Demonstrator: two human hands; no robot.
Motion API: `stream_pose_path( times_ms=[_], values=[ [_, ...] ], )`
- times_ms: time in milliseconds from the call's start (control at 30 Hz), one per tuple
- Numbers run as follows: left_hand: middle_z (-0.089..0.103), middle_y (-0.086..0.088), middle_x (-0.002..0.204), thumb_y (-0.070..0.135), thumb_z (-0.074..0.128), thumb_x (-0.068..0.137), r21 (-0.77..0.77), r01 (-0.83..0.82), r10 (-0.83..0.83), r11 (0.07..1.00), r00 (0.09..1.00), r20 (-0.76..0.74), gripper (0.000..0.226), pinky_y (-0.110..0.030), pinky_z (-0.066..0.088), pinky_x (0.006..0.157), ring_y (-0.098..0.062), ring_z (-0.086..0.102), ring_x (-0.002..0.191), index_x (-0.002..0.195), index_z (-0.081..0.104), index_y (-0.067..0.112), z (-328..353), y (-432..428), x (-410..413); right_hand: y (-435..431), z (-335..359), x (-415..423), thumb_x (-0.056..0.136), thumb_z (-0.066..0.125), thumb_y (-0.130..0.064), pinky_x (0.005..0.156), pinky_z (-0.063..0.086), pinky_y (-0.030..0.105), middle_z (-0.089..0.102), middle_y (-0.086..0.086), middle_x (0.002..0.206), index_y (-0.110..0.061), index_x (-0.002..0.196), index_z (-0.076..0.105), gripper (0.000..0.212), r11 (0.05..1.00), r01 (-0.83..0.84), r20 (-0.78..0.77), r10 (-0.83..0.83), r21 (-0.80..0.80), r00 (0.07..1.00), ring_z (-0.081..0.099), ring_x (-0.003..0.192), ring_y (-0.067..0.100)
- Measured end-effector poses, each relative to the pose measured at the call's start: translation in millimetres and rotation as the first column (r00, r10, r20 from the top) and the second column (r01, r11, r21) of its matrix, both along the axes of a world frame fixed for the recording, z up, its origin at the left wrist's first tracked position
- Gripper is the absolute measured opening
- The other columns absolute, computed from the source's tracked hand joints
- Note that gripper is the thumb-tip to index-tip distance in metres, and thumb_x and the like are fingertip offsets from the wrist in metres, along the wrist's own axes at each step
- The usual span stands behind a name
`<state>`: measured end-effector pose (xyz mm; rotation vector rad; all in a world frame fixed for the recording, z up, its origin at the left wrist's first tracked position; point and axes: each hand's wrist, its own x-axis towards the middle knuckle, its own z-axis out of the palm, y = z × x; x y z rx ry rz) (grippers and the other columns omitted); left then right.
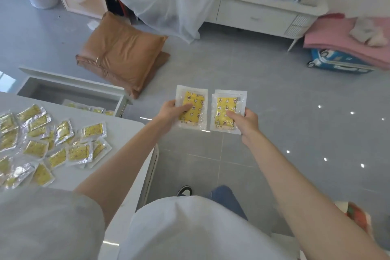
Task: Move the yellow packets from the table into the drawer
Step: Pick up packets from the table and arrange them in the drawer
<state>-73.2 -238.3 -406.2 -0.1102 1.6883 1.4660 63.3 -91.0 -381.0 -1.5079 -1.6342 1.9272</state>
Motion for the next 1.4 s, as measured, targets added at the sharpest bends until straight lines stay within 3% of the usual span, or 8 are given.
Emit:
stream_pose_path(
  times_ms=[133, 300, 433, 600, 900, 1000, 1167, 1400],
  values=[
    [0.068, -0.013, 0.101, 0.013, 0.065, 0.088, -0.013, -0.094, 0.095, 0.995, 0.995, 0.013, 0.033, -0.030, 0.059, 0.064, -0.019, 0.068, 0.071, 0.116, 0.059, -0.002, -2, 44, -34, 60, -7, -49, 0.084, 0.068, -0.005, 0.066, 0.052, 0.023, 0.066, 0.002, 0.089, -0.011, 0.099, 0.062, 0.017, 0.992, -0.126, 0.018, 0.126, 0.003, 0.992, 0.063, 0.077, 0.015],
    [0.069, -0.013, 0.100, 0.013, 0.066, 0.087, -0.029, -0.282, 0.283, 0.959, 0.959, 0.016, 0.032, -0.031, 0.059, 0.064, -0.020, 0.067, 0.076, 0.116, 0.060, 0.000, -5, 89, -68, 124, -6, -113, 0.086, 0.067, -0.008, 0.055, 0.040, 0.014, 0.062, -0.007, 0.083, -0.014, 0.097, 0.059, 0.015, 0.945, -0.326, 0.011, 0.325, 0.016, 0.946, 0.057, 0.072, 0.001],
    [0.069, -0.008, 0.091, 0.011, 0.065, 0.088, -0.041, -0.454, 0.455, 0.890, 0.889, 0.042, 0.028, -0.032, 0.060, 0.063, -0.016, 0.069, 0.067, 0.113, 0.061, 0.001, -4, 115, -86, 164, -1, -160, 0.086, 0.066, -0.005, 0.052, 0.047, 0.012, 0.067, 0.002, 0.092, -0.013, 0.099, 0.061, 0.016, 0.879, -0.477, 0.010, 0.477, 0.006, 0.879, 0.063, 0.078, 0.012],
    [0.066, -0.010, 0.103, 0.012, 0.065, 0.088, -0.060, -0.640, 0.642, 0.766, 0.766, 0.022, 0.027, -0.030, 0.058, 0.064, -0.017, 0.066, 0.075, 0.114, 0.060, 0.005, 5, 127, -118, 188, 2, -239, 0.086, 0.064, -0.002, 0.057, 0.053, 0.018, 0.067, 0.008, 0.099, -0.007, 0.104, 0.062, 0.019, 0.761, -0.648, 0.001, 0.648, -0.027, 0.762, 0.064, 0.080, 0.018],
    [0.066, -0.006, 0.100, 0.012, 0.062, 0.089, -0.038, -0.859, 0.860, 0.510, 0.509, 0.031, 0.031, -0.028, 0.057, 0.061, -0.015, 0.066, 0.078, 0.119, 0.057, 0.005, -8, 93, -216, 150, -22, -412, 0.085, 0.065, -0.001, 0.063, 0.053, 0.022, 0.068, 0.012, 0.107, -0.005, 0.108, 0.062, 0.024, 0.485, -0.874, 0.036, 0.875, -0.043, 0.484, 0.064, 0.078, 0.016],
    [0.067, -0.010, 0.107, 0.013, 0.063, 0.089, -0.045, -0.885, 0.886, 0.464, 0.463, 0.031, 0.033, -0.033, 0.054, 0.073, -0.017, 0.066, 0.082, 0.120, 0.057, 0.004, -16, 77, -260, 128, -25, -476, 0.085, 0.065, 0.000, 0.074, 0.054, 0.030, 0.068, 0.014, 0.111, -0.004, 0.109, 0.064, 0.025, 0.416, -0.909, 0.045, 0.909, -0.032, 0.414, 0.065, 0.083, 0.019],
    [0.065, -0.014, 0.115, 0.013, 0.064, 0.088, -0.044, -0.934, 0.935, 0.354, 0.353, 0.015, 0.036, -0.039, 0.053, 0.082, -0.026, 0.066, 0.092, 0.121, 0.057, 0.001, -10, 51, -341, 89, -9, -580, 0.085, 0.065, -0.001, 0.053, 0.052, 0.012, 0.068, 0.011, 0.107, -0.003, 0.111, 0.064, 0.026, 0.273, -0.962, 0.062, 0.960, -0.001, 0.272, 0.062, 0.071, 0.006],
    [0.063, -0.016, 0.119, 0.009, 0.063, 0.089, -0.036, -0.992, 0.993, 0.118, 0.118, 0.025, 0.035, -0.037, 0.052, 0.083, -0.024, 0.064, 0.093, 0.121, 0.056, -0.002, -5, 18, -418, 23, 1, -688, 0.087, 0.064, -0.002, 0.053, 0.051, 0.015, 0.067, 0.008, 0.107, -0.005, 0.114, 0.062, 0.027, 0.077, -0.997, 0.058, 0.995, -0.023, 0.076, 0.064, 0.084, 0.016]
  ],
)
